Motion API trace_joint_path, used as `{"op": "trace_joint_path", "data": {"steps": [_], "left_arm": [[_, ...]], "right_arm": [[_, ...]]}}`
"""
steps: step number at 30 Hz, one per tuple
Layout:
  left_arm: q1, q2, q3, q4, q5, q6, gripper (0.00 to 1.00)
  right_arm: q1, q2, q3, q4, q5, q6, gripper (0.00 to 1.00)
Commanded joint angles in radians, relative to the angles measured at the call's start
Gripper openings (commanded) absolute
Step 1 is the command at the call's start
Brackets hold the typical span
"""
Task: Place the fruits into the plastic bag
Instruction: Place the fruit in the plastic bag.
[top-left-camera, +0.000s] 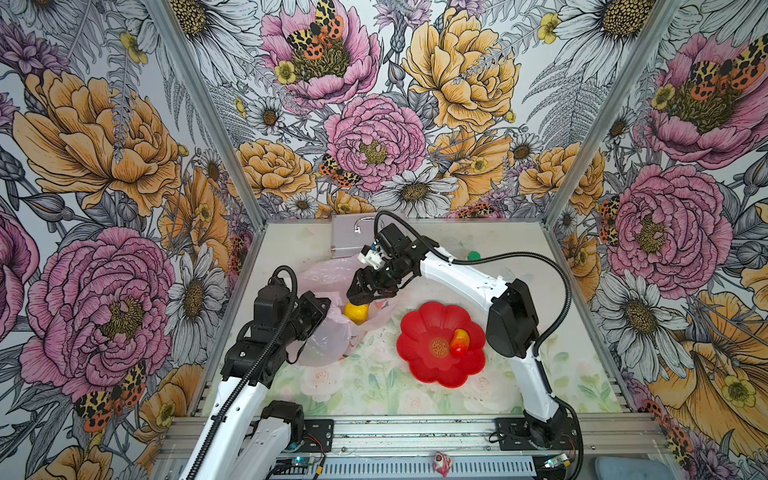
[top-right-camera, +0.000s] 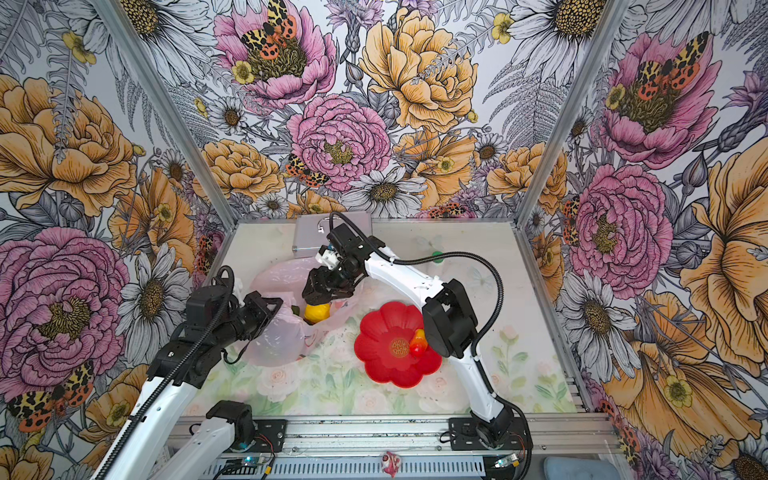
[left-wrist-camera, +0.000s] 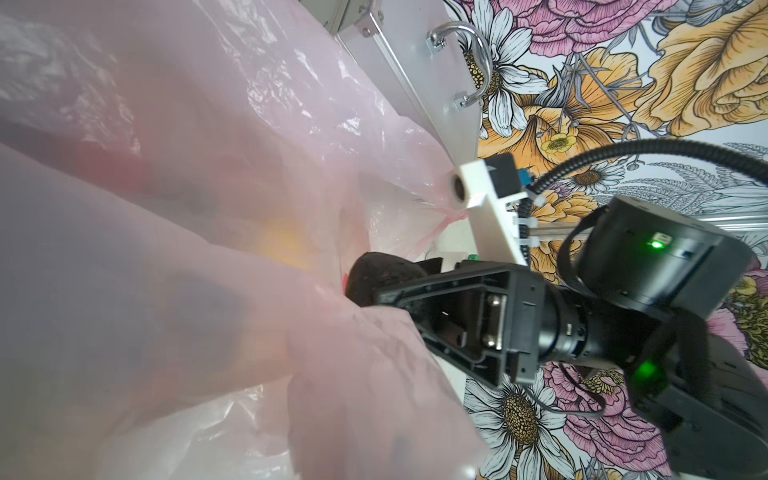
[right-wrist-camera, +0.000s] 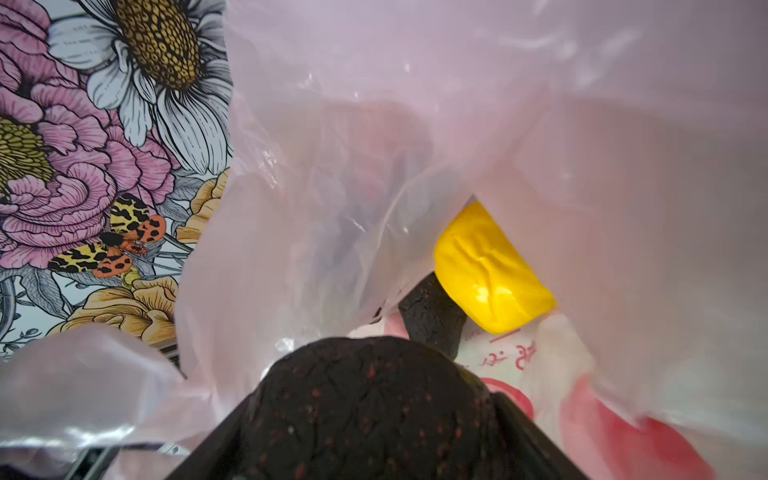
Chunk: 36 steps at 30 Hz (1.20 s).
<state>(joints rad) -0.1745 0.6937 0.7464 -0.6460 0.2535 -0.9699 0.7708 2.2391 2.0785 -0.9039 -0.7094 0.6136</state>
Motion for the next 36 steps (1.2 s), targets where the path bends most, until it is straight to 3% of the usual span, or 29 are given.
{"op": "trace_joint_path", "data": {"steps": [1, 7, 16, 17, 20, 36], "left_arm": [[-0.005, -0.011, 0.020, 0.014, -0.028, 0.010, 0.00], [-0.008, -0.008, 0.016, 0.016, -0.034, 0.004, 0.00], [-0.014, -0.017, 0.011, 0.016, -0.048, -0.005, 0.00], [-0.016, -0.021, 0.009, 0.016, -0.049, -0.007, 0.00], [-0.018, -0.036, -0.001, 0.015, -0.056, -0.016, 0.00], [-0.022, -0.039, -0.004, 0.016, -0.062, -0.023, 0.00]], "right_arm": [[0.048, 0.031, 0.060, 0.008, -0.053, 0.030, 0.62], [0.108, 0.089, 0.075, 0.008, -0.080, 0.032, 0.65], [0.136, 0.164, 0.199, 0.008, -0.146, 0.047, 0.76], [0.136, 0.166, 0.199, 0.008, -0.146, 0.046, 0.78], [0.136, 0.162, 0.191, 0.008, -0.149, 0.043, 0.99], [0.133, 0.133, 0.163, 0.008, -0.128, 0.030, 1.00]]}}
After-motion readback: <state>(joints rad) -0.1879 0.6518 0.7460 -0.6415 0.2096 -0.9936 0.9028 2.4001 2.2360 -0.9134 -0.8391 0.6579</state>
